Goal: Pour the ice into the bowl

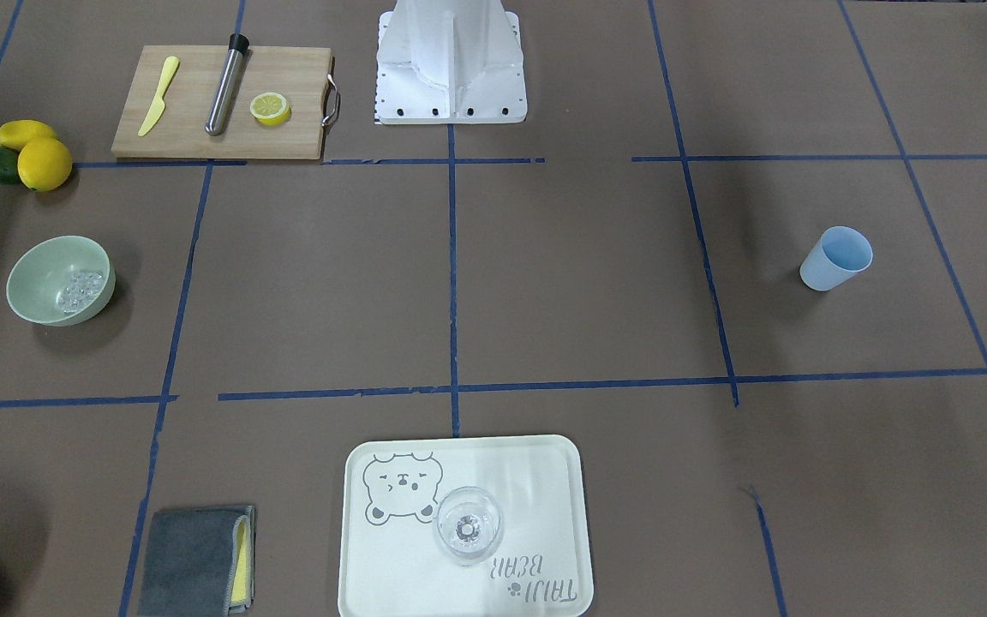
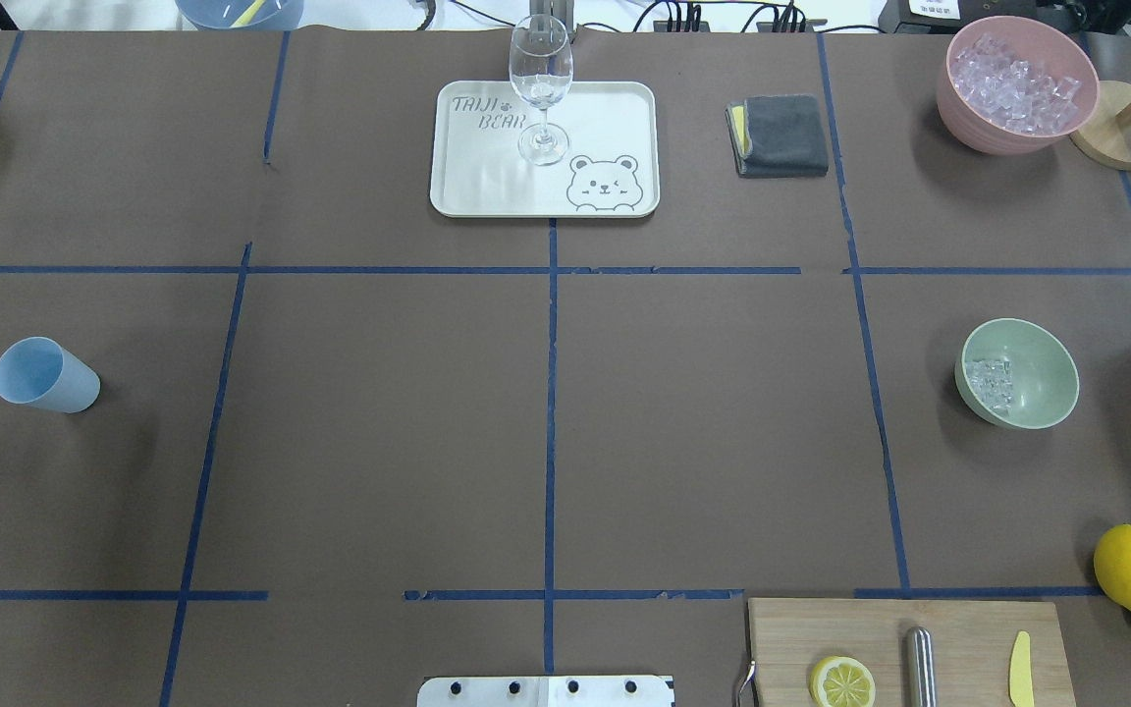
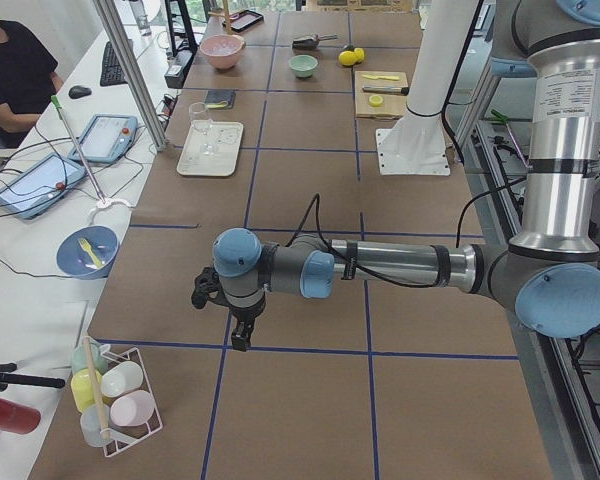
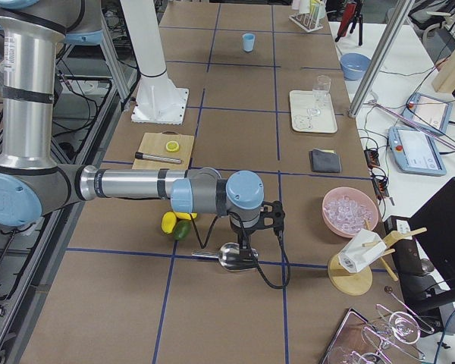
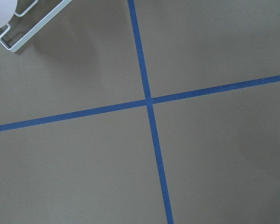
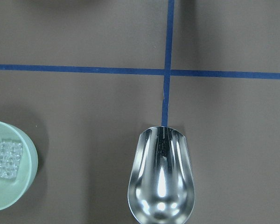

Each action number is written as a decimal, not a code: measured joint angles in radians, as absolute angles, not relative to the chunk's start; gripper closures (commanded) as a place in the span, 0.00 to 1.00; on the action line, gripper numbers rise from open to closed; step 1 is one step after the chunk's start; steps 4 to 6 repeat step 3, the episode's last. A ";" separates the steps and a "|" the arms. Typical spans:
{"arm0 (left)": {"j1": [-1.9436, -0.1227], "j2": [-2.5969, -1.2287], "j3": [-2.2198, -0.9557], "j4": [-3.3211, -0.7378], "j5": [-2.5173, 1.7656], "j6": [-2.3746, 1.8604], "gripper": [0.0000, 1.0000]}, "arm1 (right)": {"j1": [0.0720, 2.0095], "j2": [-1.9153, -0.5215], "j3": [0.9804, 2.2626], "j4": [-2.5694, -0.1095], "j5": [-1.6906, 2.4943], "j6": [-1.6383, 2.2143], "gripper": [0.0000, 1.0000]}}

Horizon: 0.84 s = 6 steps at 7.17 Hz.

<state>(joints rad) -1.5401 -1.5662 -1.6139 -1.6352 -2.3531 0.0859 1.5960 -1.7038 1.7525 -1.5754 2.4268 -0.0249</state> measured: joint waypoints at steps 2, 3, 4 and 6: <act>-1.540 -1.566 -1.611 -1.636 -2.353 0.086 0.00 | 1.600 -1.704 1.756 -1.576 2.428 -0.021 0.00; -1.540 -1.566 -1.610 -1.636 -2.353 0.086 0.00 | 1.602 -1.703 1.757 -1.576 2.428 -0.020 0.00; -1.540 -1.566 -1.610 -1.636 -2.353 0.086 0.00 | 1.602 -1.703 1.757 -1.576 2.428 -0.020 0.00; -1.540 -1.566 -1.610 -1.636 -2.353 0.086 0.00 | 1.602 -1.703 1.757 -1.576 2.428 -0.020 0.00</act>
